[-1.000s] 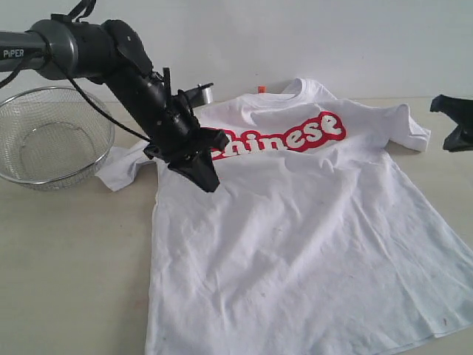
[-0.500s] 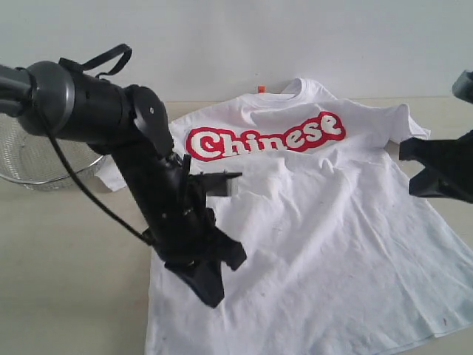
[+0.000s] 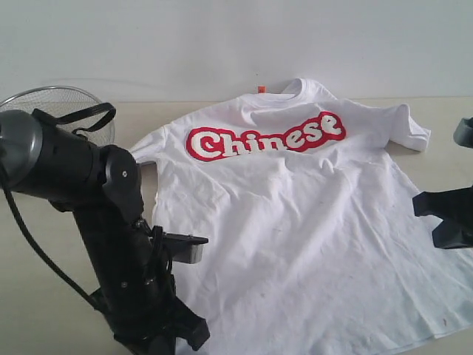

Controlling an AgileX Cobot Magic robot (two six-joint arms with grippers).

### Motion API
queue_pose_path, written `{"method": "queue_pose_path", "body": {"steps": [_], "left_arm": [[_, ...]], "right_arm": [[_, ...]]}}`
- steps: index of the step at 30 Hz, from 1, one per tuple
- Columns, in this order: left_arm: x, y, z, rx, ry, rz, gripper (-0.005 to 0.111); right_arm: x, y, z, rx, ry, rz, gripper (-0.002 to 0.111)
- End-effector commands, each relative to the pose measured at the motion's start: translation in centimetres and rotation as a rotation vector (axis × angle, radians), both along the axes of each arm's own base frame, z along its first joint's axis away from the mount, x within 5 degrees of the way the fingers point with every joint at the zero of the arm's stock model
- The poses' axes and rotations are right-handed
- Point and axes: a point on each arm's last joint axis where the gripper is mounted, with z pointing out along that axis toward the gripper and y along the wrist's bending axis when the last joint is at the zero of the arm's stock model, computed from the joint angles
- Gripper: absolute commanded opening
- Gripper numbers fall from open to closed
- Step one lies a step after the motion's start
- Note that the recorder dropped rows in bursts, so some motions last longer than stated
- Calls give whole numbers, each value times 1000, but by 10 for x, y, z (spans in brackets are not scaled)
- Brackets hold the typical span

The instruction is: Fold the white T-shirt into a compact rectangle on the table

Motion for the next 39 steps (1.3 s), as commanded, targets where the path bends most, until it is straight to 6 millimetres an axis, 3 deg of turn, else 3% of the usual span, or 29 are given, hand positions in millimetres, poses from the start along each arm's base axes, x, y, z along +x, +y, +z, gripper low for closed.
{"method": "queue_pose_path", "body": {"steps": [1,6,10,13,18,39], "left_arm": [[-12,9,-8,54,27,-13,4],[-31,25,-17,105,49,-26,4],[-46,36,0,78,-1,-31,4],[-45,35,22,21,-102,-13,4],[-42,35,40,-33,-205,12,4],[-34,32,40,-61,-281,56,4]], "right_arm": [[-3,1,0,-9,15,18,0],[-6,5,-5,-64,64,97,0],[-5,25,-21,-120,159,243,0],[-7,24,-30,-180,239,244,0],[-16,21,-32,-206,338,258,0],[-9,21,-65,-190,436,244,0]]}}
